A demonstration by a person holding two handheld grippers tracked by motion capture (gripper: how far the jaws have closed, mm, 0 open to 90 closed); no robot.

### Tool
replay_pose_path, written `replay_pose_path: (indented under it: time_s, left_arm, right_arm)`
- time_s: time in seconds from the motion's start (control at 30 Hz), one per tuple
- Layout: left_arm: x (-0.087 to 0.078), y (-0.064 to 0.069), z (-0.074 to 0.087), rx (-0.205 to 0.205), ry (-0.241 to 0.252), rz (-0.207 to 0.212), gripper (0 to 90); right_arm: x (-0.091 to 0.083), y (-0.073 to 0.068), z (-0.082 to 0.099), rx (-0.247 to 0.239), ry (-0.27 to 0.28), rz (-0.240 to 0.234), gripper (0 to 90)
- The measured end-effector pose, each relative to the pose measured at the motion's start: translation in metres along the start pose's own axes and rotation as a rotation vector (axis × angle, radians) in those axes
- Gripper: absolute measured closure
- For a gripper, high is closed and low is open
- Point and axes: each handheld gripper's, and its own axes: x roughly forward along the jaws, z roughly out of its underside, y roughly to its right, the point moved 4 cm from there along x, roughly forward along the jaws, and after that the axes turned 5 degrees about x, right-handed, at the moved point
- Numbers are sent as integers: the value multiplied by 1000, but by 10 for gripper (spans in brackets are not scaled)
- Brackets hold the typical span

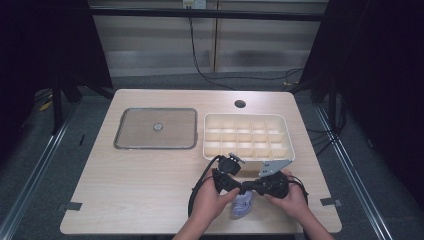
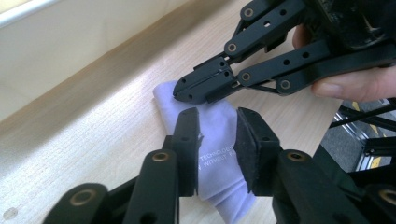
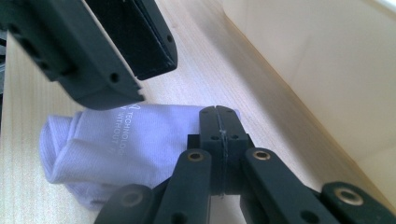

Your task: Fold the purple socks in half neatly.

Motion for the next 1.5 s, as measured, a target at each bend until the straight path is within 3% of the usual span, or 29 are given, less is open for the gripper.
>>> replay_pose_path:
  time_s: [0.13,0.37,0.67,0.83,0.9,1.03,1.23,1.5]
  left_arm:
    - [8,0,2,3,-23,-9,766]
    - [29,1,13,10,-70,-9,768]
    - [16,12,14,11,-56,23,799]
    - [26,18,24,31,-93,28,816]
    - [30,17,26,18,-80,42,840]
    - [27,21,25,45,-89,17,837]
    - [26,21,30,29,-71,34,835]
    - [25,19,33,19,-89,49,838]
  right_arm:
    - [0,0,0,-3,-5,5,900]
    - [0,0,0,-9,-7,2,900]
    - [1,-1,-1,-8,-2,7,900]
    - [1,0,-1,-13,-4,9,900]
    - [1,-1,-1,-17,-6,9,900]
    - [2,-1,-1,-12,-4,11,900]
    - [1,-1,-1,-10,-2,7,900]
    - [2,0,-1,-24,1,8,900]
